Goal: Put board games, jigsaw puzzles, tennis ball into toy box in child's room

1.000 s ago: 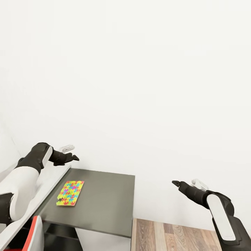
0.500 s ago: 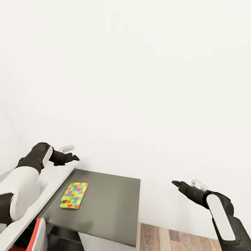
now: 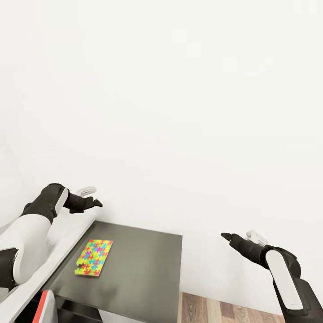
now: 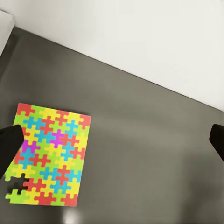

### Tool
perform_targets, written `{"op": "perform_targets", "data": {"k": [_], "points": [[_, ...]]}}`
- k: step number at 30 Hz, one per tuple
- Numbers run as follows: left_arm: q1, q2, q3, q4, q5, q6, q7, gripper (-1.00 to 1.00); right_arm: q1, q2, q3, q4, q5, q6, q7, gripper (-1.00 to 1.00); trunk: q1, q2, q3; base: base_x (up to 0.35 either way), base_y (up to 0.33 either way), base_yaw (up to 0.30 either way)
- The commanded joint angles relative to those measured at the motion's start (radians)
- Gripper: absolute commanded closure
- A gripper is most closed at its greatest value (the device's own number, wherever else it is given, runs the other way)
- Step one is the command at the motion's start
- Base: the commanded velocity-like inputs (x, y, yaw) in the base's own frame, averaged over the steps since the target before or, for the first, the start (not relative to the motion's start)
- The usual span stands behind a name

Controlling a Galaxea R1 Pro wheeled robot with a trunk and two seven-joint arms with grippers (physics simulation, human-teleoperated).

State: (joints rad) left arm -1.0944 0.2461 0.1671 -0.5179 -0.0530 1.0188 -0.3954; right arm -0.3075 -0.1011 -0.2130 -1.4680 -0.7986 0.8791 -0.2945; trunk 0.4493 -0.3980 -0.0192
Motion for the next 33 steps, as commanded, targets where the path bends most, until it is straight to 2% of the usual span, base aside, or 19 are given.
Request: {"op": "perform_targets", "data": {"k": [1,7,19,20,21,26,33], "points": [[-0.001,-0.001,0.005,-0.001,-0.006,0.005,-0.005,-1.0,-0.001,0.0,0.0,-0.001,-0.01,0.003,-0.009,-1.0,0.001,-0.002,-0.002,0.087,0.0,0.0],[-0.001,0.0,0.005,-0.001,-0.007,0.006,-0.005,-1.0,-0.001,0.0,0.0,0.0,-0.011,0.003,-0.009,-1.0,0.001,-0.002,-0.002,0.157,0.026,0.0],[0.021,0.012,0.006,0.008,-0.015,0.003,-0.002,-1.0,-0.001,0.0,-0.001,0.0,-0.011,0.003,-0.009,-1.0,0.001,-0.002,-0.002,0.018,0.003,0.0],[0.026,0.015,0.006,0.013,-0.015,0.003,-0.002,-1.0,-0.001,0.0,-0.001,0.0,-0.011,0.003,-0.008,-1.0,0.001,-0.002,-0.002,0.0,0.0,0.0],[0.034,0.028,0.006,0.043,-0.015,-0.003,-0.002,-1.0,-0.001,0.0,-0.003,0.0,-0.013,0.004,-0.007,-1.0,0.001,-0.002,-0.002,0.0,0.0,0.0],[0.037,0.049,0.006,0.113,-0.015,-0.068,0.003,-1.0,-0.001,0.0,-0.002,0.0,-0.013,0.005,-0.006,-1.0,0.001,-0.002,-0.002,0.0,0.0,0.0],[0.051,0.067,0.005,0.144,-0.015,-0.092,0.051,-1.0,-0.001,0.0,-0.002,0.0,-0.013,0.005,-0.006,-1.0,0.001,-0.002,-0.002,0.0,0.0,0.0]]}}
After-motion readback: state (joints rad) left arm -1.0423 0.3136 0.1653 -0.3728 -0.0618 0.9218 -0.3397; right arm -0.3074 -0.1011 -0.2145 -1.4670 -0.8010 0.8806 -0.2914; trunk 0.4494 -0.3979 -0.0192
